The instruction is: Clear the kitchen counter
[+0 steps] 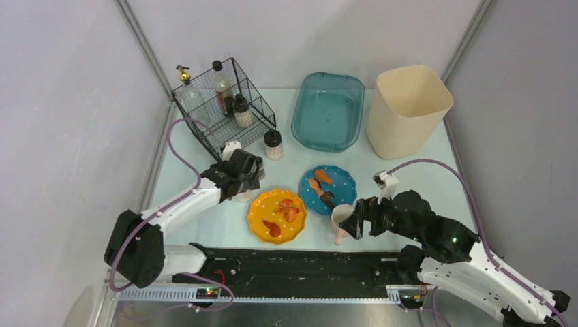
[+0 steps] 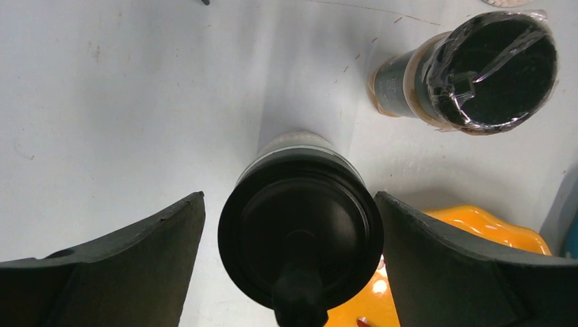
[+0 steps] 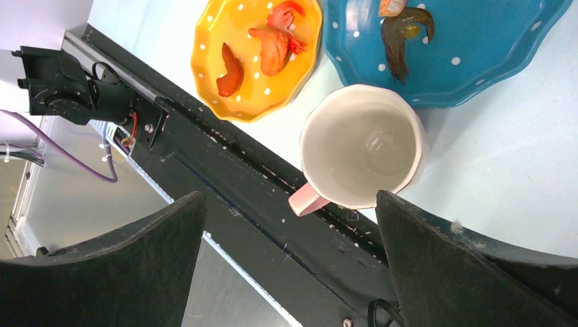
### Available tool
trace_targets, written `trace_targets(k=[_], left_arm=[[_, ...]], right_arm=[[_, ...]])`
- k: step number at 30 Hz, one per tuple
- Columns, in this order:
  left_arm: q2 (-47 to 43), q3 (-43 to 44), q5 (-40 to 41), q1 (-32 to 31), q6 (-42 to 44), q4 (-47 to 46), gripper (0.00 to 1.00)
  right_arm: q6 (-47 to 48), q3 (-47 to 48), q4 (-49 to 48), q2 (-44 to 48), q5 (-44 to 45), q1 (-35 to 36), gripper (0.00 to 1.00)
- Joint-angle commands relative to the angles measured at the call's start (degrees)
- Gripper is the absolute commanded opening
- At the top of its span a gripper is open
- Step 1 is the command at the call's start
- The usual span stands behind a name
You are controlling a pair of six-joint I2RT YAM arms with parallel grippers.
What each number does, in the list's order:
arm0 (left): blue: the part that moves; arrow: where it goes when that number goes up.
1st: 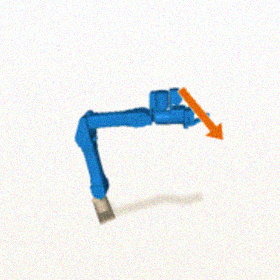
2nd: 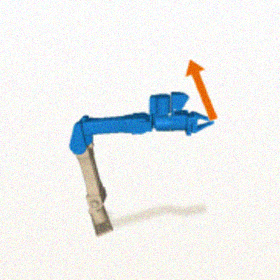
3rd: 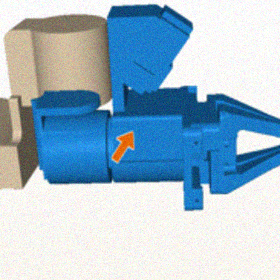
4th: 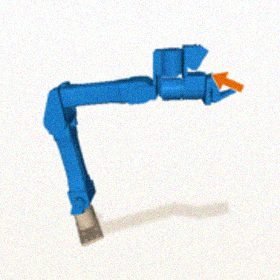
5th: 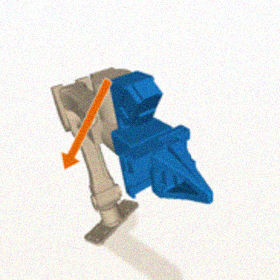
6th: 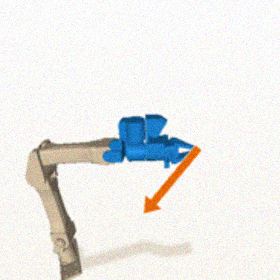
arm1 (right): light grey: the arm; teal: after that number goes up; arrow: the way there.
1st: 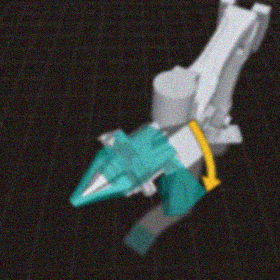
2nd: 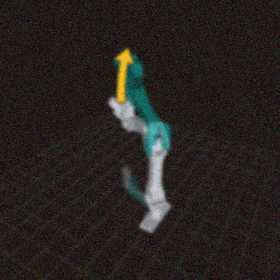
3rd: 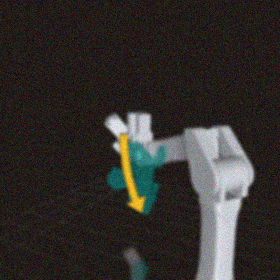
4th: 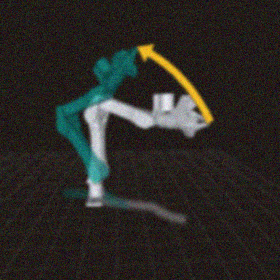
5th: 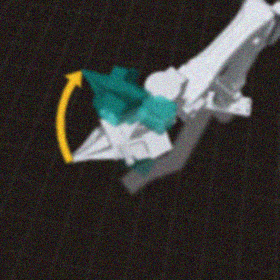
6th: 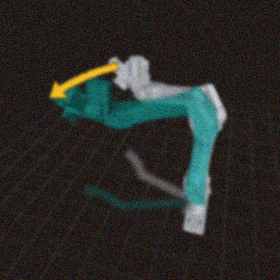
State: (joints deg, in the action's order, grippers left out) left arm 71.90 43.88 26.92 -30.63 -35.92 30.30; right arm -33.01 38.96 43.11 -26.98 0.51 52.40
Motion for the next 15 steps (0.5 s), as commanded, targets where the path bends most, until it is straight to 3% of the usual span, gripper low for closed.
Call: trace_targets(k=[1,6,14,15], left_arm=[[1.1,1.2,0.2,-0.5,1.0,-2.0,0.91],[1.6,2.0,-0.3,-0.5,1.8,-2.1,0.7],[-1.4,3.4,0.0,-0.4,3.5,-1.2,0.06],[-2.4,4.2,-0.1,-0.4,3.8,-0.9,0.03]], right_arm=[[-0.6,-0.2,-0.3,0.6,0.9,0.3,1.0],[-0.7,-0.1,-0.3,0.7,1.0,0.3,0.99],[-0.4,-0.2,-0.5,0.4,0.7,0.3,0.99],[-0.4,-0.1,-0.5,0.3,0.6,0.3,0.99]])
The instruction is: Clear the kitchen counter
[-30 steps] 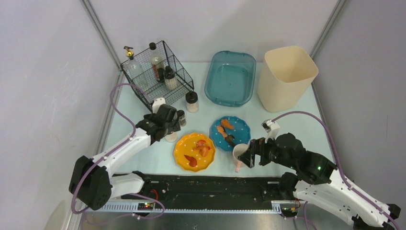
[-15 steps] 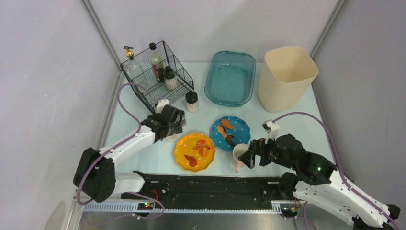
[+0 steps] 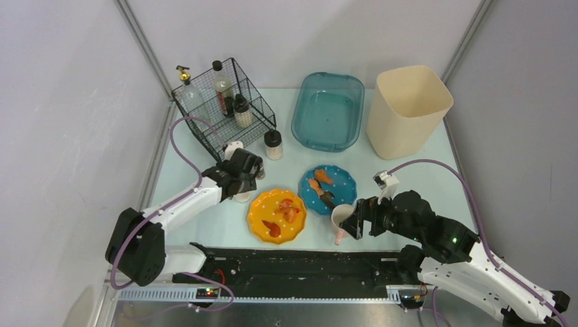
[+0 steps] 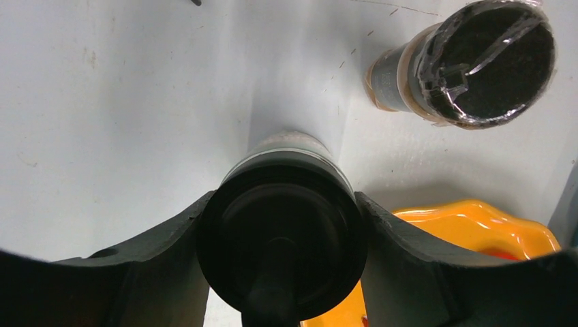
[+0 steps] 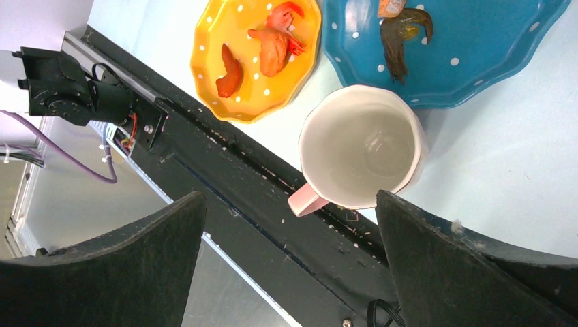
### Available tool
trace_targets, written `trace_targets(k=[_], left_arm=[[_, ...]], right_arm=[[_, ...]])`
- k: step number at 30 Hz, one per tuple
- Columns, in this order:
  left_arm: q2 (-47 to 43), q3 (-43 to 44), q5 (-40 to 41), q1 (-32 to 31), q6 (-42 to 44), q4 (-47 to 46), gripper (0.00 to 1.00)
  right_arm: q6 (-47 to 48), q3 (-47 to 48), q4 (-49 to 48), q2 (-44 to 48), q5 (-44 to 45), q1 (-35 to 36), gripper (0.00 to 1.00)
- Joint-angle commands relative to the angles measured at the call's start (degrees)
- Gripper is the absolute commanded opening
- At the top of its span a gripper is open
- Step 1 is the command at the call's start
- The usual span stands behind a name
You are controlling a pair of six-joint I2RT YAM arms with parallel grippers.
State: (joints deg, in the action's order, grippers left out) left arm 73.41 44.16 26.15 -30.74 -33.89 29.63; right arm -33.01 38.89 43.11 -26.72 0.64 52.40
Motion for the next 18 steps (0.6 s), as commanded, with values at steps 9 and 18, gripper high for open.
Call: trace_targets(k=[9,18], left_arm=[[-9.7,13.2,-1.3,-0.4,3.0,4.3,0.0],[-5.8,27.7,2.1,0.6,5.7,7.8,0.0]], right_arm=[[-0.3,0.0,-1.3,0.2,0.1,0.3,0.99],[-0.5,0.0,-2.8,1.8,-2.3,0.3,0.99]])
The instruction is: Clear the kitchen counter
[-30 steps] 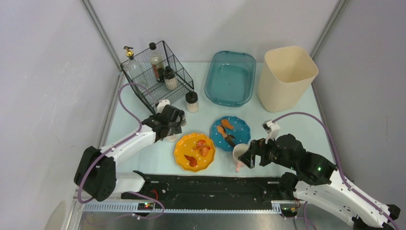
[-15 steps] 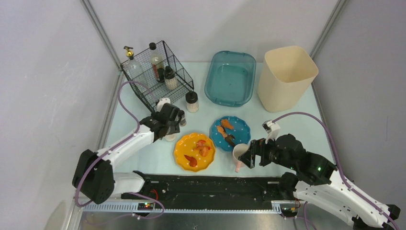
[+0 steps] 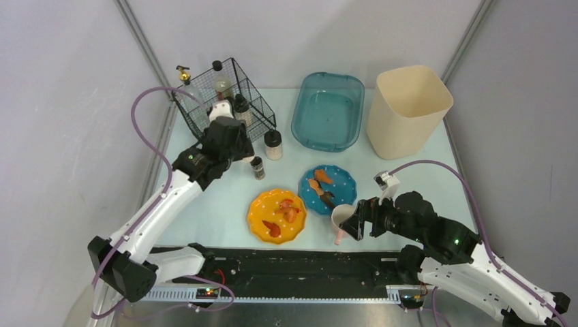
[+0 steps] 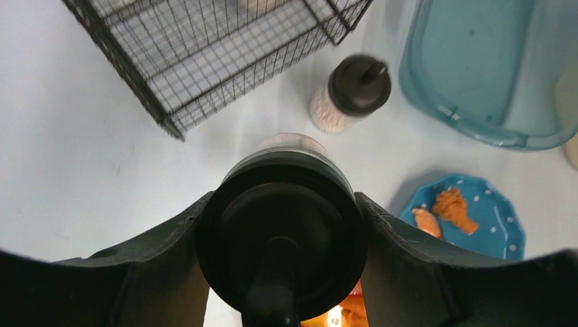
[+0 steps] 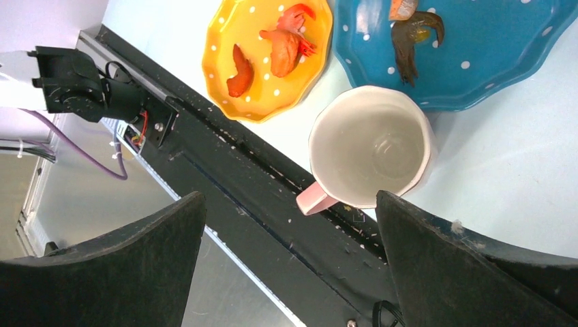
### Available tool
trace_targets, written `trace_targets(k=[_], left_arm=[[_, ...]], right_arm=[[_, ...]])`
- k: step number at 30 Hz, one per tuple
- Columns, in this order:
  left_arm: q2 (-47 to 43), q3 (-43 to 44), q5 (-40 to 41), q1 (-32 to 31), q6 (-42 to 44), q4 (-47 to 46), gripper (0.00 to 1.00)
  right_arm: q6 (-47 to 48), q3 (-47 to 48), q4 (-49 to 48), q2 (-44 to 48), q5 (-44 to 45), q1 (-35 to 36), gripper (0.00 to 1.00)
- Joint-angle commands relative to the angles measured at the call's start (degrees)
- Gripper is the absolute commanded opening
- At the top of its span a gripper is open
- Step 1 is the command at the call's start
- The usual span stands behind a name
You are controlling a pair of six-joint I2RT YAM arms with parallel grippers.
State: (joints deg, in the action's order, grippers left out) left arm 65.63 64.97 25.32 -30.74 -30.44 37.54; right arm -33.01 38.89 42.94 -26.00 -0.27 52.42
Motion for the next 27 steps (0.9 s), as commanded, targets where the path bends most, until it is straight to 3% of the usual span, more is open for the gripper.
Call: trace_targets(k=[1,11,27], left_arm=[[3.3,9.0,3.0,0.9,2.6,0.0,0.0],[12.3,22.0,9.1,8.0,4.4,0.0,0.0],[25.9,33.2,13.1,17.9,4.1,-0.8,0.0]], right_arm=[[-0.5,0.0,-2.7,1.1,-1.6,0.3,0.99],[-0.1,1.4,-2.9,2.5,-3.1,0.3,1.0],[0.9,3.5,-3.3,3.8,-5.6,0.3,1.0]])
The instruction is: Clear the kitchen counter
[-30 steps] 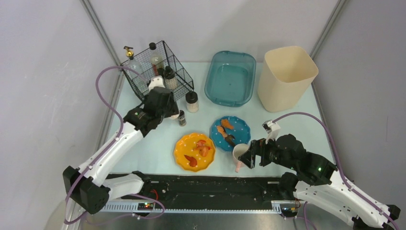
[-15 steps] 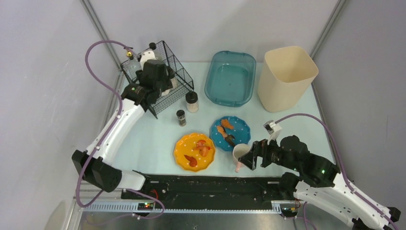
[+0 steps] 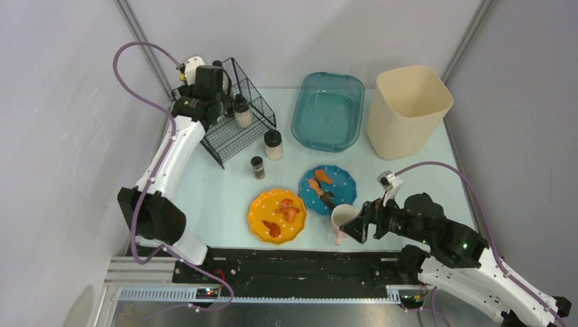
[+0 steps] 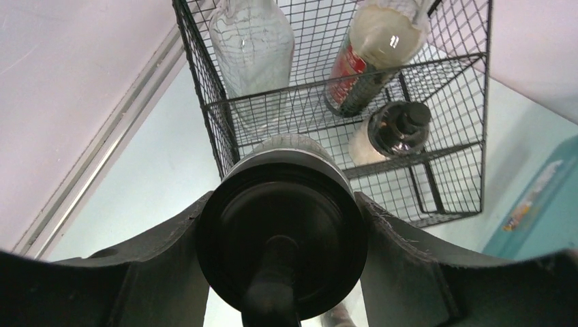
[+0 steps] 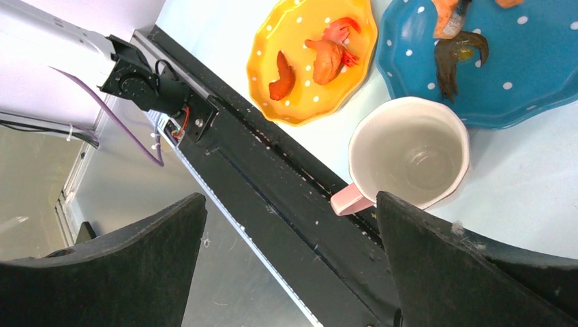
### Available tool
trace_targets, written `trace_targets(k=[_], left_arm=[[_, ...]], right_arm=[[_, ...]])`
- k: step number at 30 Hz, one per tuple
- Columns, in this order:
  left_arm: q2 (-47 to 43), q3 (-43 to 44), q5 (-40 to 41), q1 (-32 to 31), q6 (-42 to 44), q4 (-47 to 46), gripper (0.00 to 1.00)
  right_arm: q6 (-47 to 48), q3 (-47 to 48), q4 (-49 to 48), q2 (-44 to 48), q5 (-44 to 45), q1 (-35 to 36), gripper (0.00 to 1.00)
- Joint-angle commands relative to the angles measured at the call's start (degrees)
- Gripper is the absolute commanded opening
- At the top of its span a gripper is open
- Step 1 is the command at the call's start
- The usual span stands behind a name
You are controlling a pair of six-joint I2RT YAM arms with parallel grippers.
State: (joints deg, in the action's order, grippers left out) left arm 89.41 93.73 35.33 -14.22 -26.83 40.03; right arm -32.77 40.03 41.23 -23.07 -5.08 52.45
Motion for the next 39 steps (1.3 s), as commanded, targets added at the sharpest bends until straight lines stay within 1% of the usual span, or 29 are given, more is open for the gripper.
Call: trace_targets(k=[1,7,13,22,34,35,37,38,39], left_arm=[[3.3,5.1,3.1,1.7,0.1,-3.4,0.0],[8.2,6.8,3.1,3.4,-2.6,-3.8,0.0],[12.9,6.0,2.2,4.6,-5.3,-6.3,0.0],[19.1,6.4,1.0,4.8,-7.4,-8.4,0.0],[24.3,4.5,0.0,4.8,-11.2,-9.2,0.0],[24.7,4.4,-0.2,4.8,-11.6,-9.2,0.03],[25.2,4.1,-0.6,4.8,-12.1,-9.3,0.16],[25.3,3.9,-0.8,4.8,-12.2,-9.3,0.26],[25.6,3.8,-1.0,4.8,-12.4,-9.3,0.3]], right_arm=[[0.6,2.3,-1.4,0.9,-0.7,0.3,1.0],[0.9,2.3,-1.1,1.1,-0.7,0.2,1.0],[1.0,2.3,-0.1,1.4,-0.7,0.3,1.0],[1.6,2.3,1.5,1.6,0.3,0.3,1.0],[2.3,2.0,1.9,1.1,0.8,0.3,1.0],[2.3,2.0,1.9,1.2,0.8,0.2,1.0],[2.2,1.8,1.9,1.3,0.9,0.2,1.0],[2.2,1.6,1.9,1.3,0.9,0.3,1.0],[2.2,1.5,1.9,1.4,1.0,0.2,1.0]])
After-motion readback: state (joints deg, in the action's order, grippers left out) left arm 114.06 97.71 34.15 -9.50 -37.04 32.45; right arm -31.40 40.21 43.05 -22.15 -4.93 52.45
